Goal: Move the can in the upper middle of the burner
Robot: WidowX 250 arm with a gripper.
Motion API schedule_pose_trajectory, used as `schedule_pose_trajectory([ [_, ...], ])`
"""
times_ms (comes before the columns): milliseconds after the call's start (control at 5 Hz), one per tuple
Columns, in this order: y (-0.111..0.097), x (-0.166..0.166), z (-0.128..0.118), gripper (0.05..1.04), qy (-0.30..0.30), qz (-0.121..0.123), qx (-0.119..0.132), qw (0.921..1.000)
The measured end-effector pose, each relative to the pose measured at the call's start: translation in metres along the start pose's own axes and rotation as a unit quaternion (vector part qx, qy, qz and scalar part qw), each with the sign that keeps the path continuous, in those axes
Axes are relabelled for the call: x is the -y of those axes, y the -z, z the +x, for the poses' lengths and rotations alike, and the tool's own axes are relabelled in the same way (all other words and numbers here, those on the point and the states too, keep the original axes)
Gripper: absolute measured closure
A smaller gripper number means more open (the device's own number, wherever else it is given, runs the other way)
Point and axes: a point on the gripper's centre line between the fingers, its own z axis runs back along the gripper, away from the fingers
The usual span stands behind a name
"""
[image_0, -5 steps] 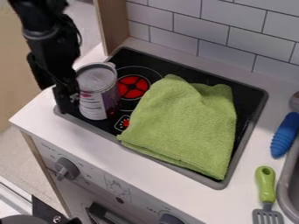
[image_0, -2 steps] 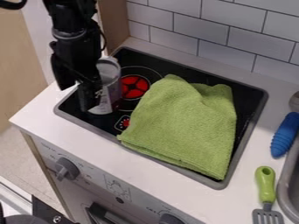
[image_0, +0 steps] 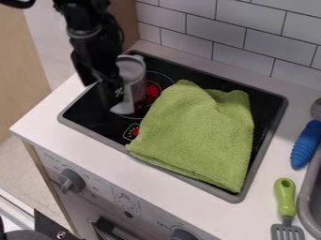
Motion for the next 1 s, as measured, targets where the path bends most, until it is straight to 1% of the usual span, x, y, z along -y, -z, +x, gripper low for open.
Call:
schedule_pose_trajectory([
  [200,0.006,-0.001,0.011,0.086,-0.015,0.005,0.000,0.9999],
  [600,0.015,0.001,0.045,0.086,-0.029,0.016,0.026,0.9991],
  [800,0.020,0.004,0.063,0.086,-0.033,0.016,0.049,0.9981],
  [1000,0.019,0.007,0.077,0.086,-0.033,0.026,0.081,0.9958],
])
